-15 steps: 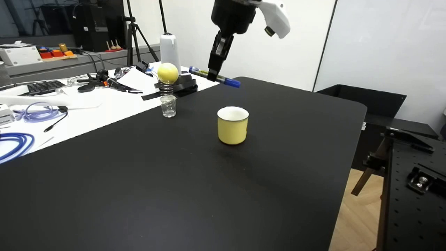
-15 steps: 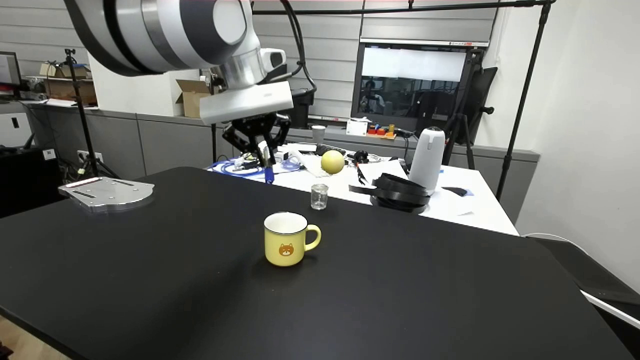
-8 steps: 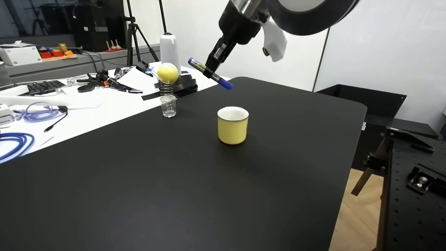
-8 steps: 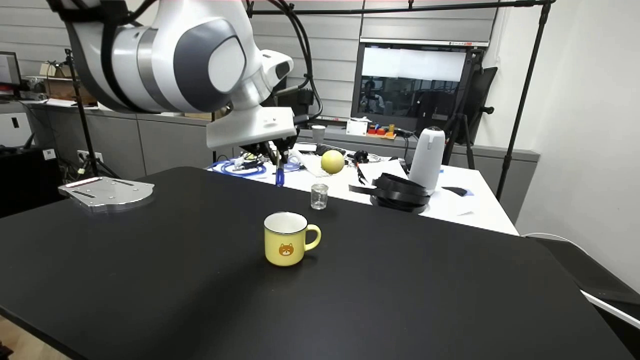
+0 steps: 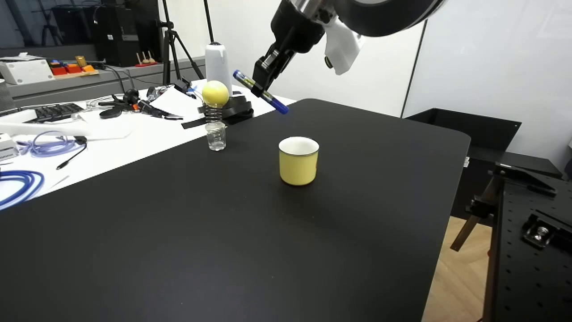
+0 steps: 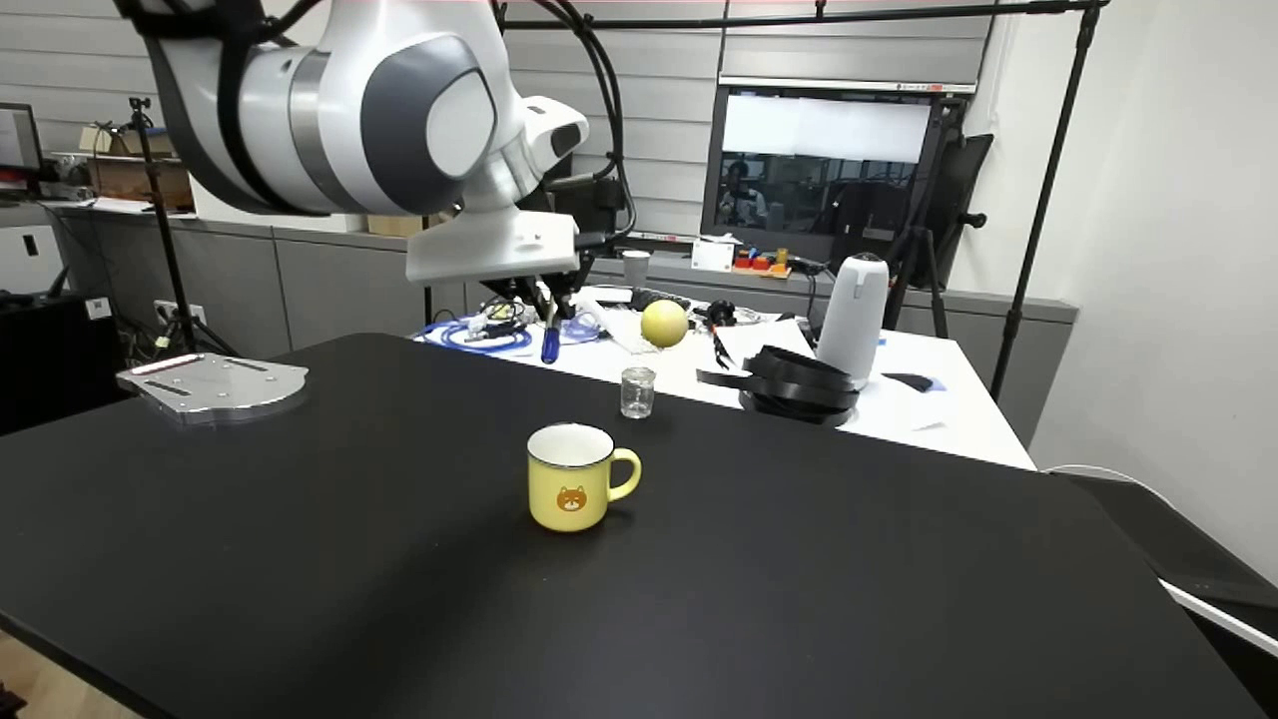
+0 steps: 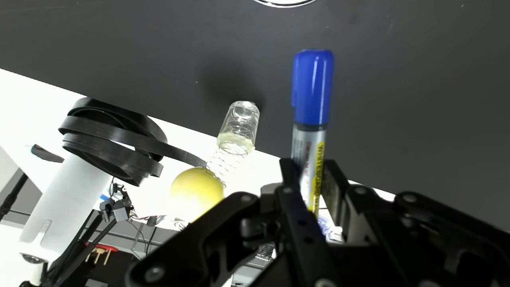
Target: Pick the marker and put it in the cup
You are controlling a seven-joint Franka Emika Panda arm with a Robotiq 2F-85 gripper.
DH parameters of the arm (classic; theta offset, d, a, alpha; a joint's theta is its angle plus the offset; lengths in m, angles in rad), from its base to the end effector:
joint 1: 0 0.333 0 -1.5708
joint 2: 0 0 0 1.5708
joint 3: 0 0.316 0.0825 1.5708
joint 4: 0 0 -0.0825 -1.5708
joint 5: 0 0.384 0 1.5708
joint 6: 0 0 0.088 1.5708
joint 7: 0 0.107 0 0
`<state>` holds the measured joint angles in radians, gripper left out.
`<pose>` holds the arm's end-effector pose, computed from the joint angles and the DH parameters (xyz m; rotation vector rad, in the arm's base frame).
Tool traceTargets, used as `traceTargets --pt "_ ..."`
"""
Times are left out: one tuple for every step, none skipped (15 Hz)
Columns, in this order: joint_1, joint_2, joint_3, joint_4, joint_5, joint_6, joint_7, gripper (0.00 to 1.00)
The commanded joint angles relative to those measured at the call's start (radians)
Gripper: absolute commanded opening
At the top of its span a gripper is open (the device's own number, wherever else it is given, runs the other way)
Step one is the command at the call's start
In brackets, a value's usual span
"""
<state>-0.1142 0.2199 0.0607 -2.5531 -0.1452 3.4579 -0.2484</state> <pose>0.4997 -0.0097 0.2677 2.8328 0.4904 1.0144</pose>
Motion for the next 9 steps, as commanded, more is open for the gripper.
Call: traceTargets --pt "-0.089 0.035 0.076 0.027 -0.053 0.000 0.071 0.05" --pt "-0.113 0.046 0.096 0.026 -0.063 0.000 0.079 0.05" --pt "-0.141 0.059 0.122 0.024 -0.075 -0.001 0.086 0.05" --pt "-0.166 0.072 0.142 0.022 -0.084 -0.001 0.097 0.05" --pt "-0.190 0.084 0.162 0.023 -0.089 -0.002 0.099 0.05" --pt "-0.214 0.097 0.178 0.023 -0.093 -0.002 0.104 0.05" --pt "-0.226 0.104 0.180 0.025 -0.082 -0.002 0.094 0.05" --pt "-0.246 0.113 0.191 0.027 -0.082 -0.002 0.089 0.05" --pt "-0.259 0.116 0.194 0.032 -0.078 -0.002 0.077 0.05"
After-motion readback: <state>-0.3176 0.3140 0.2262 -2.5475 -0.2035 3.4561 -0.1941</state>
